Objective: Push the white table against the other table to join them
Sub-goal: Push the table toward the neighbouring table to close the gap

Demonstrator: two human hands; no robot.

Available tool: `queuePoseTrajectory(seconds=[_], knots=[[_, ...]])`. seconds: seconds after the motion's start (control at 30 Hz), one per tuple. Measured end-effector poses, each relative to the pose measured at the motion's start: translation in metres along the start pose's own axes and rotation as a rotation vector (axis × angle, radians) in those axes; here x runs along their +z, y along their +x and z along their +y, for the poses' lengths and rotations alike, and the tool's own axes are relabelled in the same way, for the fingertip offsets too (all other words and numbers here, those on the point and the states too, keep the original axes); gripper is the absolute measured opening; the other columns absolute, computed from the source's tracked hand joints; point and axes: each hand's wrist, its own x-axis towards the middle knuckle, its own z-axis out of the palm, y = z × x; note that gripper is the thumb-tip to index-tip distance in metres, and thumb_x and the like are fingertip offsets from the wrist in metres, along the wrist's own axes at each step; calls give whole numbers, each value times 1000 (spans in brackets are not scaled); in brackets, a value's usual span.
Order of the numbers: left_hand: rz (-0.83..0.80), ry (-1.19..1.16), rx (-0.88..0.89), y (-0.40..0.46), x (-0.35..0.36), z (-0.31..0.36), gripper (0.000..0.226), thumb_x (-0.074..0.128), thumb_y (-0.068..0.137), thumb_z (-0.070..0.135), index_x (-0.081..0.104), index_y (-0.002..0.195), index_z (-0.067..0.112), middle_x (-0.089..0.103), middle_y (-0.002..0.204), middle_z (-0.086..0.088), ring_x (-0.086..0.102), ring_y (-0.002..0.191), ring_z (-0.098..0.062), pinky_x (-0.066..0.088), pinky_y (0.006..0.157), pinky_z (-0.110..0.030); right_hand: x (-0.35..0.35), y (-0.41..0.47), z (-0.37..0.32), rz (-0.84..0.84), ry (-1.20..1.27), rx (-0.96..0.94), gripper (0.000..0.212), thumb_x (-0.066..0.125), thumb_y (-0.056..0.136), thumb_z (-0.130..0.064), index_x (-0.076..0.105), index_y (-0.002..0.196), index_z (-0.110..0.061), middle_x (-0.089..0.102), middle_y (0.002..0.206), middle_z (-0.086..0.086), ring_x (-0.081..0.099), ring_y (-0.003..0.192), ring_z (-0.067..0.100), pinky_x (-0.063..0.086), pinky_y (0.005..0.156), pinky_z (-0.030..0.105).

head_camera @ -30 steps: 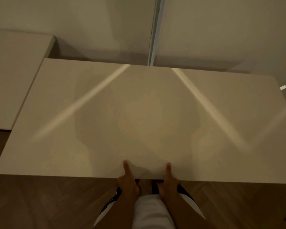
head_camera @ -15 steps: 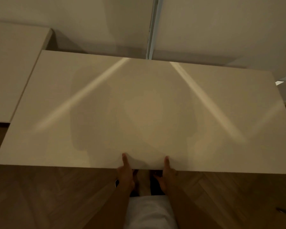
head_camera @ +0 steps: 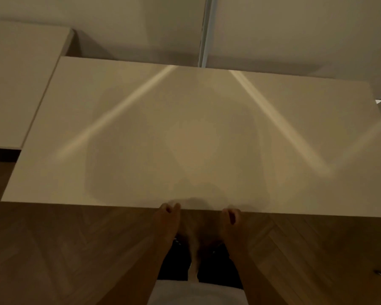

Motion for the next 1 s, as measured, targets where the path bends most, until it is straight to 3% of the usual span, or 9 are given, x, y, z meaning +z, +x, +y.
queuePoseTrajectory(seconds=[0.07,0.13,0.23,0.33,0.47,0.63,0.73,0.9,1.0], knots=[[96,158,365,-6,7,0,34,68,95,36,44,71,28,48,67,8,47,60,-10,44,58,-35,-10,3,2,26,-87,-180,24,55,96,-38,61,110,-19,64,97,-5,64,94,19,54,84,35],[154,308,705,-2,10,5,24,75,87,41,54,83,31,57,85,10,53,79,-10,42,70,-25,-24,13,6,75,-230,-393,28,65,91,-34,62,112,-17,61,104,-3,61,99,19,51,82,32],[159,664,1025,26,12,11,64,68,81,71,65,125,24,59,136,-6,50,129,-29,44,102,-47,-45,41,12,142,-505,-613,55,73,80,-48,61,124,-18,59,124,5,55,113,23,51,89,42],[29,956,1052,53,4,13,99,43,79,93,41,156,30,26,167,-10,15,154,-40,19,121,-64,-62,77,23,78,-744,-828,87,59,76,-71,53,140,-12,50,144,13,45,134,32,42,105,51],[47,1116,1119,73,4,9,109,38,76,98,14,163,36,1,172,-7,-9,156,-40,4,121,-68,-79,126,30,-26,-993,-986,108,42,70,-90,31,153,-21,21,162,11,17,149,35,19,118,57],[152,1144,1093,69,7,9,113,35,70,103,11,162,42,-1,172,-4,-9,155,-43,-2,117,-74,-77,146,32,-55,-1039,-1073,113,42,66,-94,19,156,-29,11,165,7,7,152,32,17,118,59],[169,1164,1059,71,9,8,113,30,68,105,2,161,47,-6,172,-1,-14,154,-44,-2,114,-77,-76,146,38,11,-1022,-1101,110,41,68,-93,23,155,-29,17,164,7,10,151,32,18,118,58],[208,1169,1127,76,9,2,111,31,71,103,12,162,42,12,171,-5,4,153,-49,13,113,-79,-70,151,44,119,-1005,-1191,104,44,72,-89,35,151,-22,29,160,11,21,148,38,25,114,61],[225,1129,1128,77,9,-2,109,31,71,103,11,161,46,9,172,0,0,154,-46,10,115,-76,-68,151,50,178,-1012,-1238,101,45,73,-87,38,149,-21,33,158,12,26,145,41,29,111,63]])
